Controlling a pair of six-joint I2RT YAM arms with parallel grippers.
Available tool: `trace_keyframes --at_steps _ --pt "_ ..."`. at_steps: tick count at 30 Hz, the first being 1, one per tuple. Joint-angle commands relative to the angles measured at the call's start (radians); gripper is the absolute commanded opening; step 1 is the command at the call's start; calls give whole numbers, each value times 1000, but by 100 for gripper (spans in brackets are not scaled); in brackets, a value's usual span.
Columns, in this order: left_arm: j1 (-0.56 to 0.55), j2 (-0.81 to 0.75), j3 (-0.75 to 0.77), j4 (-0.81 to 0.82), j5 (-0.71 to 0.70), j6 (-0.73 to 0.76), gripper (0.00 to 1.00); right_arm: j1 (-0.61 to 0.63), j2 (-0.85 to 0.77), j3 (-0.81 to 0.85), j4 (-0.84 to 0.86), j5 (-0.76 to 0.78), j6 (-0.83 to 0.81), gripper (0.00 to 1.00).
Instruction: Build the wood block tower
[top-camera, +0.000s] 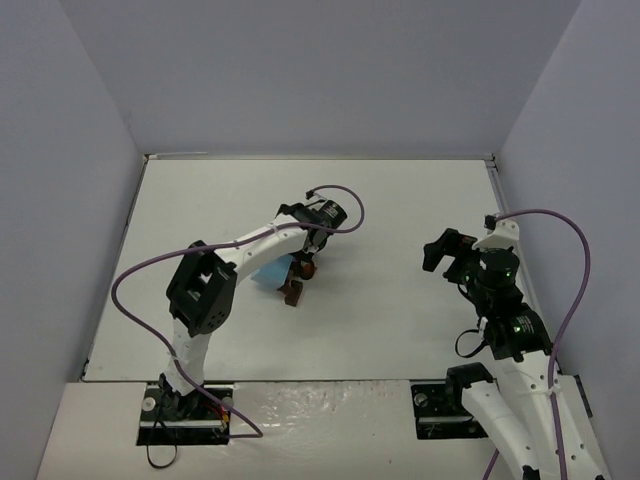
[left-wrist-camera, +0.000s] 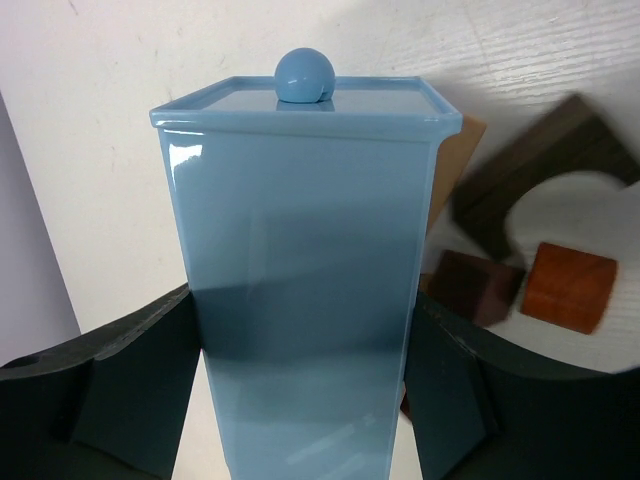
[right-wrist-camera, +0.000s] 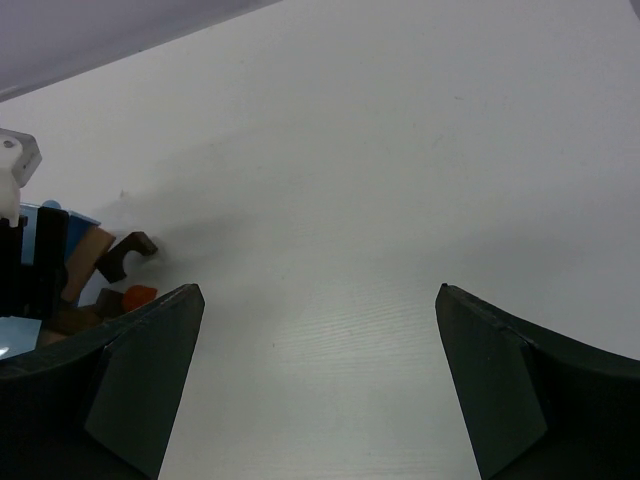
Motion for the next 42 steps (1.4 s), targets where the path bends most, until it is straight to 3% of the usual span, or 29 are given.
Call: trace_keyframes --at_steps 1,6,13,18,24,27,30,34,40,42 --pt "-3 -36 51 -102 -134 -63 0 2 -35 -12 22 20 0 100" --pt "14 -76 41 -132 -171 -64 0 3 -39 -2 12 31 0 100" --pt "143 -217 -25 -86 -5 -2 0 2 -36 23 6 5 14 100" --pt "286 -314 -114 44 235 140 0 1 -26 47 3 -27 2 100" --pt "513 -354 -193 258 755 245 0 3 10 99 3 -114 -18 100" --pt "652 -344 -241 384 1082 251 0 1 18 113 4 -159 -23 100" --pt "760 -297 -263 500 1318 229 4 1 15 110 4 -189 -29 100" --pt "817 -181 -223 546 1472 236 18 2 14 94 4 -198 -31 100" --pt "847 -22 -174 562 1620 266 22 2 8 52 4 -210 -8 100" --pt "870 11 -171 580 1623 249 34 3 -3 43 4 -214 8 100"
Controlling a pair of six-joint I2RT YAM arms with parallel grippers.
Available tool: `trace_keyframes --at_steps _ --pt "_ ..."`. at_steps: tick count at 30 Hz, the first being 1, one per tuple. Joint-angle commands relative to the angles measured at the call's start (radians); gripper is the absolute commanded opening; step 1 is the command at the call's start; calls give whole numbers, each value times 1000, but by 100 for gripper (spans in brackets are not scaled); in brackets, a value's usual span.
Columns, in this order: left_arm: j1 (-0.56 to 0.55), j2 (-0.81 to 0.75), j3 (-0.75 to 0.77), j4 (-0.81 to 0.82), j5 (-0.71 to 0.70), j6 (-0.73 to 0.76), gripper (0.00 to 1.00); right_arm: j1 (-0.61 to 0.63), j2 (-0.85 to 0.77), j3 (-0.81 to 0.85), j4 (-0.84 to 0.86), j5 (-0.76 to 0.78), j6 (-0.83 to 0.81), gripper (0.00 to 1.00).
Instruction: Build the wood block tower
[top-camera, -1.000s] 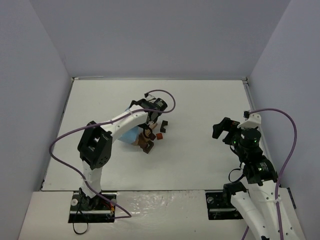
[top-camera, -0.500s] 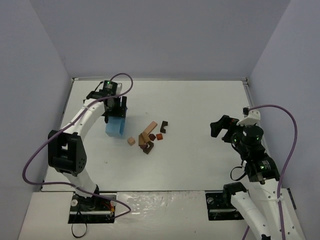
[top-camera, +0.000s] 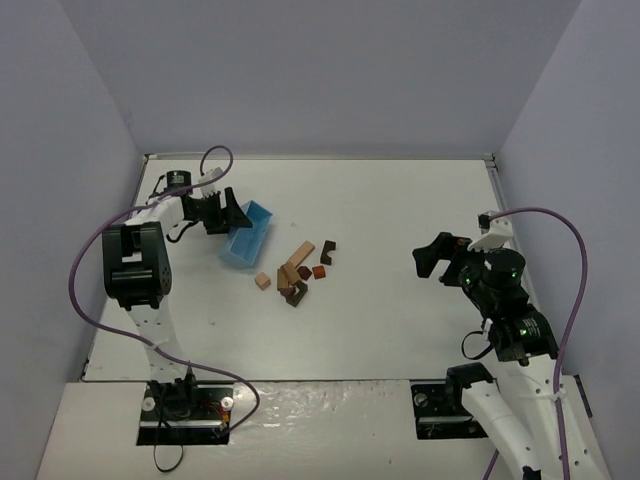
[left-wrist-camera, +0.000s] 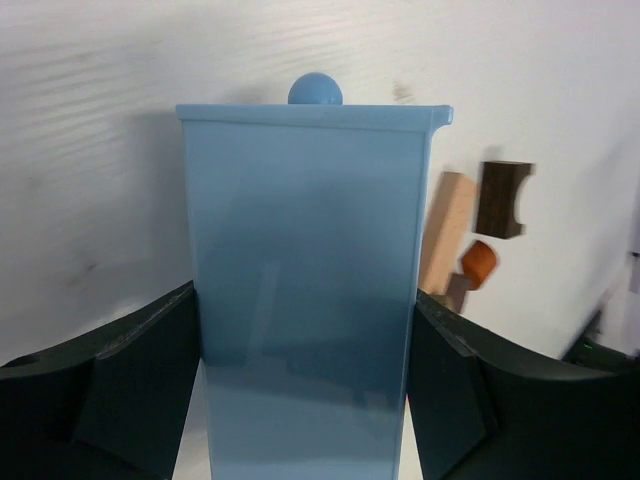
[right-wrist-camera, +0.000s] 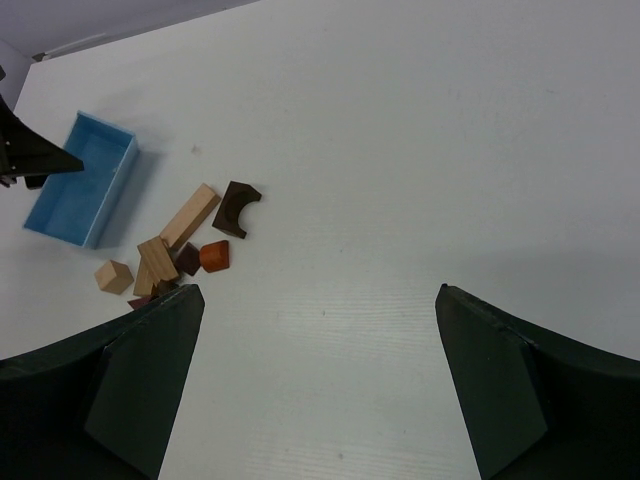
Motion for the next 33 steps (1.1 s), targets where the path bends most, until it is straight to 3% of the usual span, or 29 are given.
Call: trace_keyframes --at_steps 1,3,9,10,15,22,29,33 --pt "34 21 48 93 125 20 47 1 -14 -17 53 -29 30 100" --pt "49 15 28 118 48 11 59 3 -24 -26 53 -23 38 100" --pt "68 -67 -21 163 -211 -21 76 1 -41 -44 53 -5 33 100" --pt "69 -94 -22 155 -272 -15 84 2 -38 -43 53 -5 28 100" --pt "69 -170 6 87 -473 11 91 3 -5 -25 52 -10 2 100" --pt "5 -267 -31 26 -586 42 86 3 5 -15 53 -19 -20 100" --pt "-110 -225 -37 -41 -722 112 74 2 16 -12 52 -32 -33 100" --pt "-118 -176 6 -79 -796 105 69 2 7 -19 52 -41 -32 100"
